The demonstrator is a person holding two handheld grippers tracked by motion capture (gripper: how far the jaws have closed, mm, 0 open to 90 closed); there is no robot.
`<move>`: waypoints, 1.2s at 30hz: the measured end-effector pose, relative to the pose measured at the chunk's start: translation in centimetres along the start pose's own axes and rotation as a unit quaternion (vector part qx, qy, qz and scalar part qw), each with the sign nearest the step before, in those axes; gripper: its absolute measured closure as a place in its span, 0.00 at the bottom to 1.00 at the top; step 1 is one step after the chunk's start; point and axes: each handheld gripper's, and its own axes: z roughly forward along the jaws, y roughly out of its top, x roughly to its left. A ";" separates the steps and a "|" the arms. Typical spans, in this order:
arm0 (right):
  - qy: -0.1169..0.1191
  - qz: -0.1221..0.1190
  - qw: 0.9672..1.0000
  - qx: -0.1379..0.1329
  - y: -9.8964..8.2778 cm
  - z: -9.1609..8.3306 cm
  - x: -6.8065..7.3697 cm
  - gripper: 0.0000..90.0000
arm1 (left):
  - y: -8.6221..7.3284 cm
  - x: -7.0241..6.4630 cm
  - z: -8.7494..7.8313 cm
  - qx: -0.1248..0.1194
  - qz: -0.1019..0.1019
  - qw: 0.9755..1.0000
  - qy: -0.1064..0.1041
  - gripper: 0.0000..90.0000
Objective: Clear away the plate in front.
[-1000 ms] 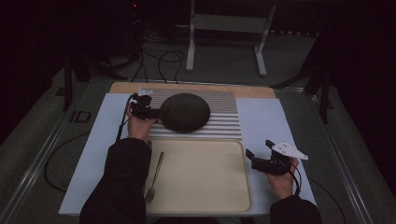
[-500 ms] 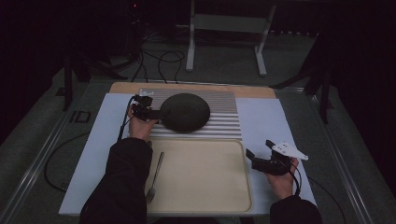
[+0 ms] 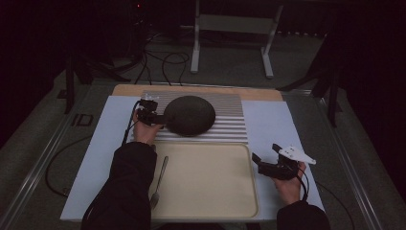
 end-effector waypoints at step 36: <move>0.004 0.002 1.000 -0.001 0.0 0.0 0.0 0.09 | -1.0 0.4 2.9 0.075 -0.035 0.996 -0.028 0.03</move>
